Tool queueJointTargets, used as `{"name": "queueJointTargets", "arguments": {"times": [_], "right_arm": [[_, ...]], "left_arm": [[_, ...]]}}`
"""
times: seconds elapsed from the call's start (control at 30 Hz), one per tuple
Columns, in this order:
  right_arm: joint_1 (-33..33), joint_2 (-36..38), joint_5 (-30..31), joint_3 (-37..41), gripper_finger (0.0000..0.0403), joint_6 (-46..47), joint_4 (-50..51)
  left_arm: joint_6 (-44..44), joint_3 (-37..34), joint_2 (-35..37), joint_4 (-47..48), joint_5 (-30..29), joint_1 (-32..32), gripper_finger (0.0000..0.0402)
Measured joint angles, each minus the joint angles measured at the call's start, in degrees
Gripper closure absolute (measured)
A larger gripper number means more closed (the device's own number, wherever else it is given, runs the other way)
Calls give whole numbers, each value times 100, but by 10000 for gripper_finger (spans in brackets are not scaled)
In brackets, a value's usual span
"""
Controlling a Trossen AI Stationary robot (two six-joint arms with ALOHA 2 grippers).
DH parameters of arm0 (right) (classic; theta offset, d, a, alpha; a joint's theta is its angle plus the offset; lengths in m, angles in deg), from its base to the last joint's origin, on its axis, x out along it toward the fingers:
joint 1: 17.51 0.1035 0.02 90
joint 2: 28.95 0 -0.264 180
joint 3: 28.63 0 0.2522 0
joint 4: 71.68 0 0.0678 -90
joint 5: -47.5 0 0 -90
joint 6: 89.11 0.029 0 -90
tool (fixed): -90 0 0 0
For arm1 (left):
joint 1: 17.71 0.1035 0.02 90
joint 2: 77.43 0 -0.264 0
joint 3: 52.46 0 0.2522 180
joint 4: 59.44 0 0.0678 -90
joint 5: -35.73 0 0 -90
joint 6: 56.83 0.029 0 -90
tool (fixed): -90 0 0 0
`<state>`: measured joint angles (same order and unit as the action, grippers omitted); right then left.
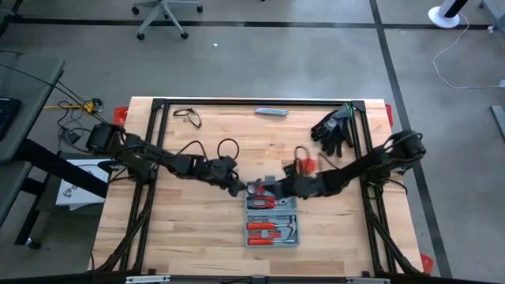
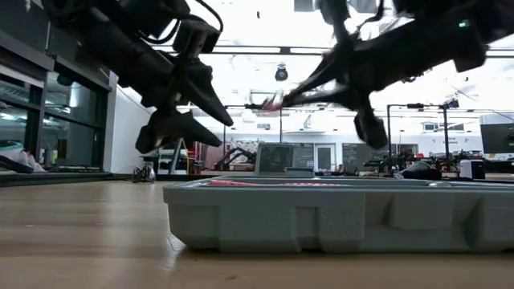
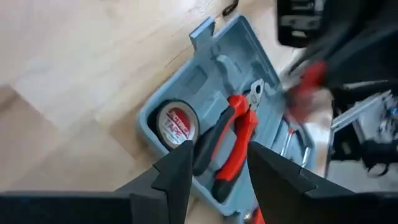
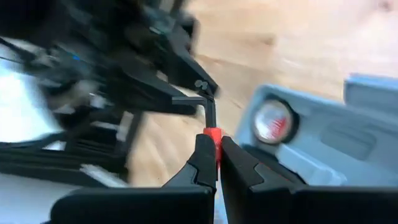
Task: Prefit tool cases
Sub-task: Put the orange hex key set into the gray prefit tool case
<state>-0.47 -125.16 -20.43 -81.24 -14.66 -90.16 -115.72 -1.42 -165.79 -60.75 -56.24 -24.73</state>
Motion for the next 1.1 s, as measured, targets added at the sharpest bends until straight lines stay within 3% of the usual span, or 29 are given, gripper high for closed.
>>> {"name": "queueJointTargets", "arguments": {"times": [0.17,0.37,0.83,1.1], "right_arm": [[-28,-660,-94,-840,403,327,939],[-172,-945,-35,-1339,403,212,1186],[-46,-948,234,-1517,403,879,1995],[114,-948,357,-1511,403,1298,2302]], "left_arm": [[760,1,0,250,629,332,257],[1466,0,0,503,1100,524,257],[2089,0,-4,487,1684,994,257],[2168,4,-138,486,1732,1002,257]]}}
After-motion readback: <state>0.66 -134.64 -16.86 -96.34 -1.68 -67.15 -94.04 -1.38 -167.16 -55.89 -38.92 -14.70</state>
